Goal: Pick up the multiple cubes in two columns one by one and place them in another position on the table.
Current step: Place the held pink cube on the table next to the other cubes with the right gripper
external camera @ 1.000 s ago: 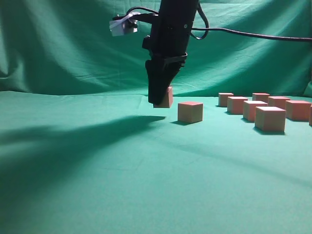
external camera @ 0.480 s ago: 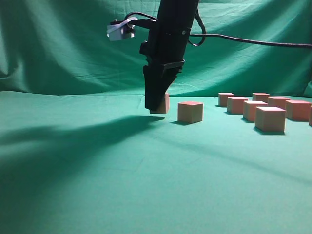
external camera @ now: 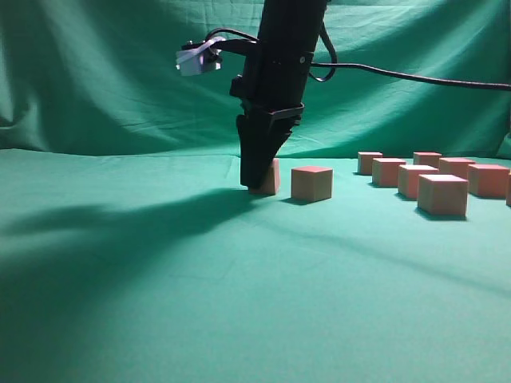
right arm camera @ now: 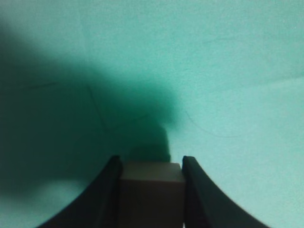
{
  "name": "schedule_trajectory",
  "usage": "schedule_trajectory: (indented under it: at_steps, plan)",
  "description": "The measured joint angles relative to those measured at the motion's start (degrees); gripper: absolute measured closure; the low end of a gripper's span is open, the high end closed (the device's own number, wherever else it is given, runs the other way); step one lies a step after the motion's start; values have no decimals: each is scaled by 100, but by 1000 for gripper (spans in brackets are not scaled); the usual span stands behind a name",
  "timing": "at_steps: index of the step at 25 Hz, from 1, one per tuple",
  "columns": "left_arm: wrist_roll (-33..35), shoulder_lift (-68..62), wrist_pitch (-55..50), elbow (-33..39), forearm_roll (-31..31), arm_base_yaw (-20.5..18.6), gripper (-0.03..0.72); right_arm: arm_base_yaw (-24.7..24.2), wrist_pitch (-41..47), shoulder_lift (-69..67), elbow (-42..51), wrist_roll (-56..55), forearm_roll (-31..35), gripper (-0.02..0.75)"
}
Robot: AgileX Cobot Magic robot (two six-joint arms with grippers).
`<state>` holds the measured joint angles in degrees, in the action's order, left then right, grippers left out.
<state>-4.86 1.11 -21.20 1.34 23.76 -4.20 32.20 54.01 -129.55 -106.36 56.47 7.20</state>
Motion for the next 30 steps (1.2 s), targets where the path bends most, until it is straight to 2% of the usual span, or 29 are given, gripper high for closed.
schedule_trajectory:
  at_steps: [11, 12, 16, 18, 24, 28, 29, 30]
  plan:
    - [0, 0, 0, 0, 0, 0, 688, 0, 0, 0, 0, 3, -11, 477]
    - [0, 0, 0, 0, 0, 0, 688, 0, 0, -5, 0, 3, -22, 405]
    - [0, 0, 0, 0, 0, 0, 688, 0, -85, -5, 0, -126, -22, 213]
    - [0, 0, 0, 0, 0, 0, 688, 0, -201, -5, 0, -315, -22, 143]
    - [0, 0, 0, 0, 0, 0, 688, 0, -109, 255, 0, -516, -22, 148]
    - [0, 0, 0, 0, 0, 0, 688, 0, 212, 705, 0, -833, -22, 148]
    - [0, 0, 0, 0, 0, 0, 688, 0, 337, 810, 0, -940, -22, 109]
    - [0, 0, 0, 0, 0, 0, 688, 0, 477, 940, 0, -1056, -22, 127]
